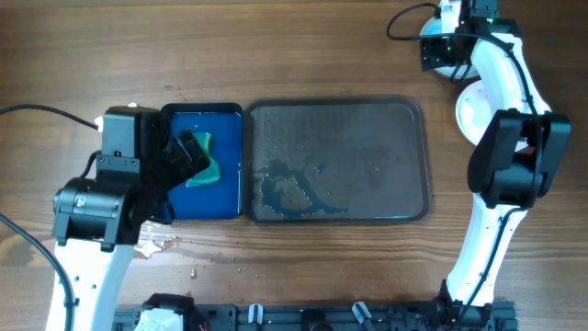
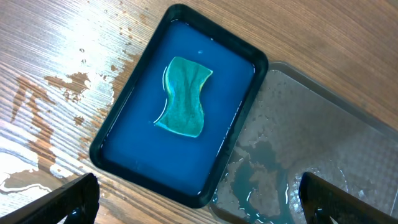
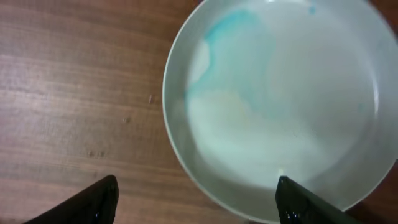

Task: Clean dirty plates on tray and stack at the side

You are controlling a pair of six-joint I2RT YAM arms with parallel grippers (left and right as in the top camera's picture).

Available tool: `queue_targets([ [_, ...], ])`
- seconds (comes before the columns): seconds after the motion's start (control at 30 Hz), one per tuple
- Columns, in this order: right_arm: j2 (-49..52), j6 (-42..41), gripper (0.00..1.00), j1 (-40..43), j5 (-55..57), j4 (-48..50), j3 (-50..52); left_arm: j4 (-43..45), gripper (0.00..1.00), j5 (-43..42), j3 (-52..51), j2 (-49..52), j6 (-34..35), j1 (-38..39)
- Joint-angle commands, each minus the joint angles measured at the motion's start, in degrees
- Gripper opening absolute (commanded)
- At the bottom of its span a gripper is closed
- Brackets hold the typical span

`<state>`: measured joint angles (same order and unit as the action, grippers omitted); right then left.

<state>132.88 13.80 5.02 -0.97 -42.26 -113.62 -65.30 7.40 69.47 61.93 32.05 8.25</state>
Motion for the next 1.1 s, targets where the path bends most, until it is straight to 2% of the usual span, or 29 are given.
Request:
queue_targets([
  [0.0,1.46,1.4,0.83,-0.04,-0.92,1.25,-1.18,0.15,1.0,-0.33,0.72,0.13,0.35,0.28],
  [0.33,8.81,-1.95,0.82,-0.02,-2.99,1.57,-1.18,0.13,1.0,-2.03,0.72,0.11,0.33,0.28],
  [0.37,8.85,-1.99,0.79,-0.02,-3.76,1.55,-1.18,0.13,1.0,-2.03,0.72,0.11,0.33,0.28],
  [0.4,8.85,-2.16,0.73,-0.02,-4.61,1.49,-1.18,0.09,1.0,-2.05,0.72,0.11,0.35,0.28],
  [0.43,8.85,-2.19,0.62,-0.02,-5.44,1.14,-1.18,0.02,1.0,-2.05,0.72,0.11,0.33,0.28],
  [0.5,8.85,-2.45,0.33,-0.02,-6.64,-0.17,-1.18,-0.02,1.0,-2.05,0.72,0.11,0.35,0.28],
  [0.57,8.85,-3.52,0.28,-0.02,-6.88,-1.27,-1.18,-0.02,1.0,-2.03,0.72,0.11,0.33,0.28],
  [0.63,8.85,-3.93,0.11,-0.02,-7.02,-2.23,-1.18,-0.02,1.0,-2.05,0.72,0.11,0.33,0.28],
  [0.7,8.85,-4.96,0.05,-0.04,-7.04,-3.3,-1.18,-0.02,1.0,-2.03,0.72,0.11,0.33,0.28],
  [0.9,8.11,-4.96,0.05,-0.09,-6.99,-4.5,-1.18,0.0,1.0,-2.03,0.72,0.11,0.35,0.28],
  [1.07,1.49,-5.42,0.05,-0.52,-4.57,-0.76,-1.2,0.13,1.0,-2.03,0.72,0.11,0.35,0.28],
])
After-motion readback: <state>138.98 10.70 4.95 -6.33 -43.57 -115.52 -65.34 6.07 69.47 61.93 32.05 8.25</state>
